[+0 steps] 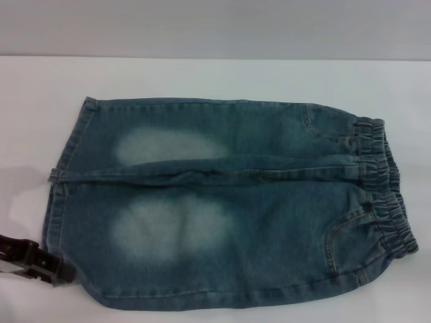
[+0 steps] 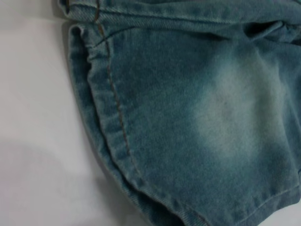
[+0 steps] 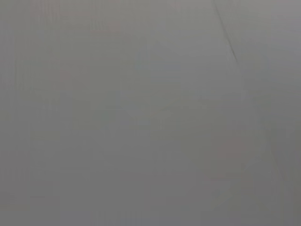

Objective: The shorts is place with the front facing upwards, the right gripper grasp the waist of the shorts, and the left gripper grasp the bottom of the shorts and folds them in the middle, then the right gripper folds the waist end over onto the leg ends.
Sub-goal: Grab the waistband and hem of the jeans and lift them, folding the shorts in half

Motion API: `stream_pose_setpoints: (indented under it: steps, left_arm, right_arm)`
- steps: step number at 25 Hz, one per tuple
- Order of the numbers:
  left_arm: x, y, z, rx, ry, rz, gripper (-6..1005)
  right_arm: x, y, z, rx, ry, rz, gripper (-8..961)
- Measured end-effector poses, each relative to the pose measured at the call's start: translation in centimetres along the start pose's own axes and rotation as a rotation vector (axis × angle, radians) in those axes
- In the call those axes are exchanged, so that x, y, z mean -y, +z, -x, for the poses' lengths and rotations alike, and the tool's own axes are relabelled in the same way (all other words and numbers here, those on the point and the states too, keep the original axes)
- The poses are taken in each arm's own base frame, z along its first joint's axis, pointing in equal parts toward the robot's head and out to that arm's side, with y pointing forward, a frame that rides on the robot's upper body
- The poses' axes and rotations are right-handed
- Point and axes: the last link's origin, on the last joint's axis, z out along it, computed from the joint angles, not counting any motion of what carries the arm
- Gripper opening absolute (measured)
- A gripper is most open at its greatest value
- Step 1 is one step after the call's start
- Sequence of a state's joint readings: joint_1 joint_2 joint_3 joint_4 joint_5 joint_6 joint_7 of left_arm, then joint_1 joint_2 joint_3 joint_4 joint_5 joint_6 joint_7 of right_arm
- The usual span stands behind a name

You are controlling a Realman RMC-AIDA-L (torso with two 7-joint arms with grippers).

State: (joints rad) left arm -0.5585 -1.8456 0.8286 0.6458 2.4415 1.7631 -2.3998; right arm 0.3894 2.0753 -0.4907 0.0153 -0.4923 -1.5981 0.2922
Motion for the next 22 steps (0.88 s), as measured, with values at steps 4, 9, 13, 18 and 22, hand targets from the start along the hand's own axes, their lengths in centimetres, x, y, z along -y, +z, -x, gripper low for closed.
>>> stream_pose_setpoints:
  steps: [4,9,13,18,22]
  left_arm:
    - [0.19,-0.09,0.06,-0.005,0.007,-0.008,417]
    - [0.43,-0.3,-0.03,-0.018,0.008,-0.02,278]
    - [0.52,-0.43,-0.06,-0.024,0.007,-0.022,209]
    - [0.43,-0.23,-0.05,-0.007,0.015,-0.027,109]
    - [0.45,-0.15,-0.13,-0.005,0.017,-0.035,44]
  right_arm:
    - [-0.02,-0.03,-0.02,0.0,0.002,-0.001,736]
    - [-0.04,-0.02,-0.03,0.0,0.005,-0.005,731]
    - [0.2,-0.17,-0.01,-0.001,0.033,-0.015,727]
    - [0.61,-0.34,-0.1,-0.013,0.072,-0.024,722]
    - [0.87,-0.09,0.1,-0.014,0.125,0.004,718]
